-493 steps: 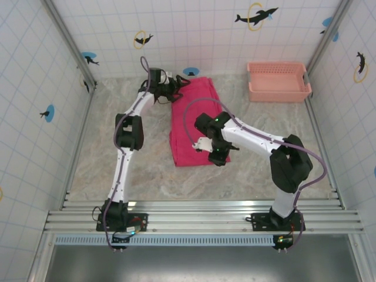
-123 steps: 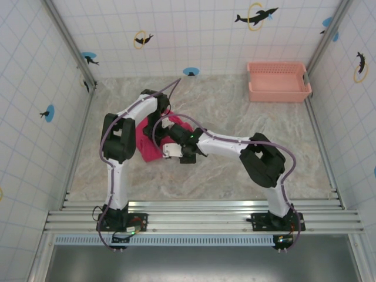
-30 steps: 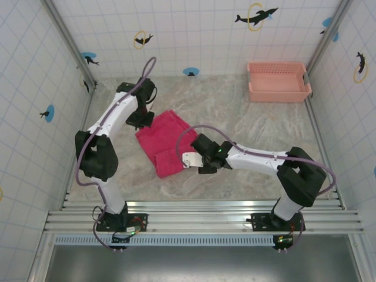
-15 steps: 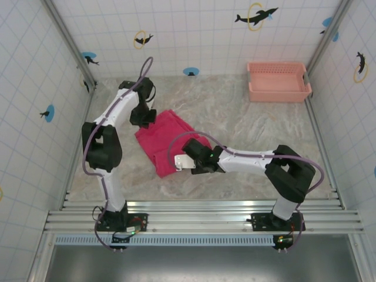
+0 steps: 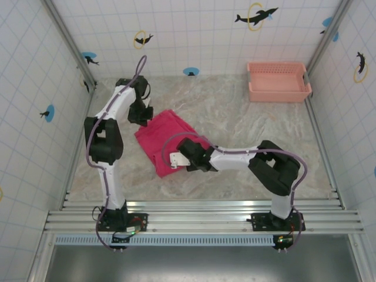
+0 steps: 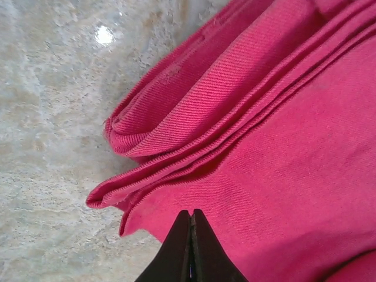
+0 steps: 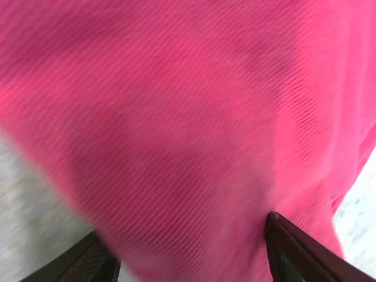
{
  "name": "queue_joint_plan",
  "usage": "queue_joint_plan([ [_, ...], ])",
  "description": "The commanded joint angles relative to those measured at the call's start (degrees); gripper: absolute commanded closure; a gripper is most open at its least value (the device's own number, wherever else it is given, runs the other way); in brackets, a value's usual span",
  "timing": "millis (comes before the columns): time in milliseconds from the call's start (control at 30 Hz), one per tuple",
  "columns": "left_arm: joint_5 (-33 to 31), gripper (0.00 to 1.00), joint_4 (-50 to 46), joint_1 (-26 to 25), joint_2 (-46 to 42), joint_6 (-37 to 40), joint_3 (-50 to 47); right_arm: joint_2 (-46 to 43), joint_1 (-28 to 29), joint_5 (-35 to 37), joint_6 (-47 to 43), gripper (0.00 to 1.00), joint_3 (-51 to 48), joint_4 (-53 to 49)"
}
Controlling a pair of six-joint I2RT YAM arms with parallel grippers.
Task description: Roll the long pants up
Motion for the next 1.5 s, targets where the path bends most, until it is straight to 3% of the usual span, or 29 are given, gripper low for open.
queue_joint_plan([
  [0, 0.41, 0.93, -3.37, -0.09, 2.02, 2.9, 3.38, 5.48, -1.58, -3.09, 1.0, 0.28, 6.02, -6.06],
  [267, 0.4, 0.92, -2.99, -0.12, 5.01, 4.17, 7.54, 7.09, -1.66, -16.28, 3.81, 0.67, 16.99, -25.53],
  [433, -3.44, 0.91, -1.67, -0.16, 6.42, 4.62, 9.75, 6.68, -1.47, -23.49, 6.45, 0.77, 21.39, -37.2],
  [600, -5.93, 0.9, -1.91, -0.11, 10.85, 6.84, 15.04, 6.39, -2.42, -36.75, 7.87, 0.79, 26.11, -49.56],
  [733, -3.0, 0.91, -2.29, -0.35, 16.09, 7.71, 19.13, 7.15, -2.96, -45.02, 9.47, 0.79, 29.34, -58.09],
  [933, 1.46, 0.92, -0.72, -4.24, 18.53, 7.13, 19.87, 10.49, -4.63, -51.76, 12.39, 0.8, 34.44, -67.36],
  [1067, 2.99, 1.0, -0.76, -9.17, 20.28, 5.71, 20.38, 12.75, -5.19, -51.68, 13.91, 0.79, 36.8, -69.59],
  [1333, 10.04, 1.0, 1.22, -14.43, 22.0, -0.31, 17.55, 21.68, -8.28, -57.5, 16.98, 0.79, 46.35, -75.89],
  [1467, 5.8, 1.0, 0.82, -13.29, 20.8, -3.94, 17.98, 26.96, -9.82, -62.47, 19.97, 0.78, 50.93, -77.4],
])
